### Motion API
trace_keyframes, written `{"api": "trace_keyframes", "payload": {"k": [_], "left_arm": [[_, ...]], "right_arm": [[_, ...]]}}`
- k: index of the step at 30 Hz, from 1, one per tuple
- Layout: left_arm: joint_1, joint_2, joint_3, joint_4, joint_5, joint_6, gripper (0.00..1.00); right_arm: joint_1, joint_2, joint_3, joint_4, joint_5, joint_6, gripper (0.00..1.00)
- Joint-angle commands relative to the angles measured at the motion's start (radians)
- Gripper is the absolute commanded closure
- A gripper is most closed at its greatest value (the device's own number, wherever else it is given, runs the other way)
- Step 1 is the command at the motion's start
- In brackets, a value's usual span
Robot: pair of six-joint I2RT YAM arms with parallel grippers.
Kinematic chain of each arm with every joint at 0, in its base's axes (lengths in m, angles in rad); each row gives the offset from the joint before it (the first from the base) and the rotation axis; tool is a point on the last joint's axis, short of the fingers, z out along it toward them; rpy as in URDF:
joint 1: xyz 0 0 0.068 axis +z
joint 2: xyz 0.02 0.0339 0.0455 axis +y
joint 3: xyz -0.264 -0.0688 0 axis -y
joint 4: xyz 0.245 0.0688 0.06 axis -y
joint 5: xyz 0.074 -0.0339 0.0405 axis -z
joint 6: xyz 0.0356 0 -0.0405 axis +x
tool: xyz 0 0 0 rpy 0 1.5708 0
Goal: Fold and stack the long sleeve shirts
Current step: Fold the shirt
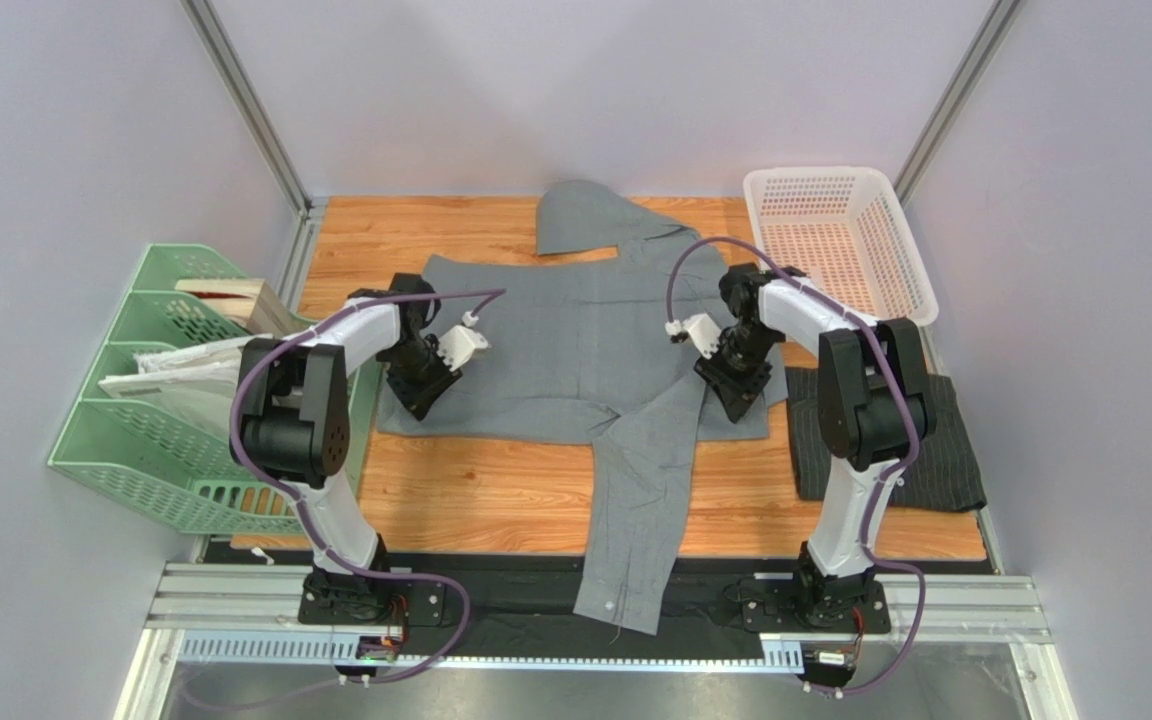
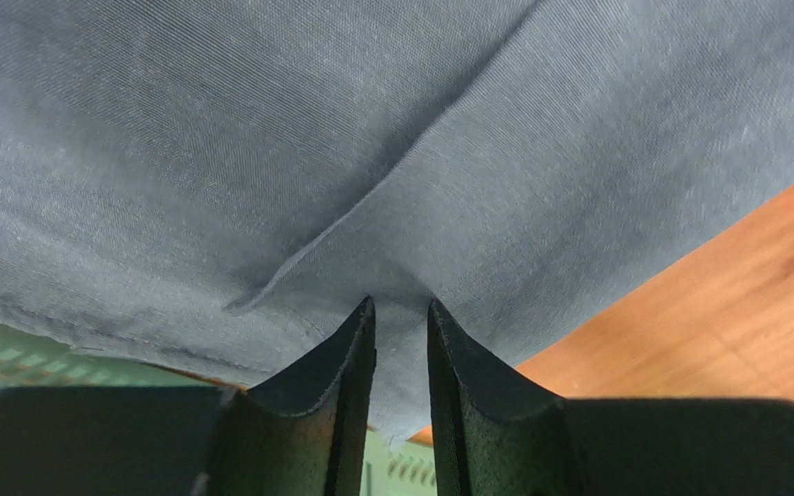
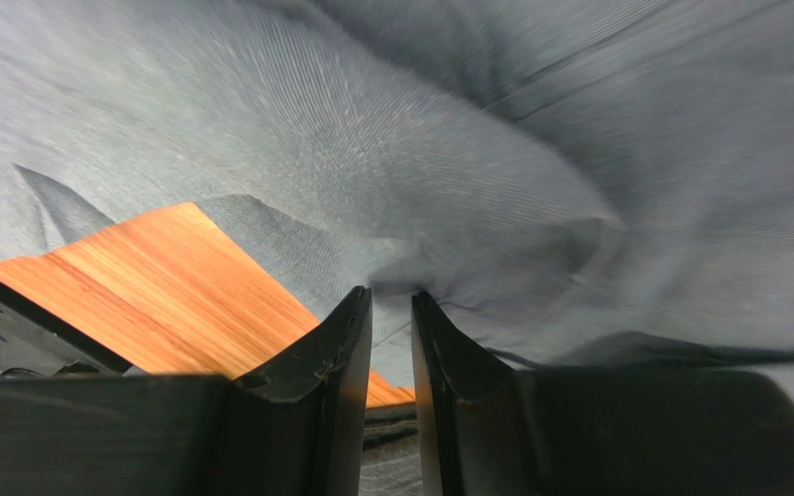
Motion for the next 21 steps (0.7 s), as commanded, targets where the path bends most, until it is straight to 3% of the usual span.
{"api": "trace_keyframes", "payload": {"k": [1,6,9,12,13,14,17,21], "left_arm": [[0.002,-0.005,-0.044,0.018,-0.047,0.010,0.69],[0.002,-0.001,-0.023,0.011,-0.055,0.012,0.69],[0.002,-0.071,0.011,-0.023,0.019,-0.006,0.63],[0.002,-0.210,0.064,-0.075,0.178,-0.025,0.56],[0.002,-0.258,0.074,-0.071,0.258,-0.034,0.50],[0.002,-0.365,0.068,-0.054,0.286,-0.048,0.41],[0.002,-0.566,0.028,0.075,0.341,-0.198,0.27],[0.002,-0.702,-0.003,0.205,0.392,-0.416,0.01]], "right_arm": [[0.001,0.003,-0.064,0.053,0.030,0.030,0.74],[0.001,-0.027,-0.067,0.030,0.015,0.036,0.71],[-0.001,-0.111,-0.028,-0.030,-0.026,0.022,0.65],[-0.004,-0.247,-0.015,-0.103,-0.135,-0.048,0.56],[0.001,-0.283,-0.024,-0.126,-0.166,-0.077,0.53],[0.007,-0.327,-0.056,-0.136,-0.218,-0.112,0.47],[0.077,-0.473,-0.141,-0.127,-0.296,-0.224,0.36],[0.301,-0.581,-0.241,-0.004,-0.320,-0.330,0.30]]}}
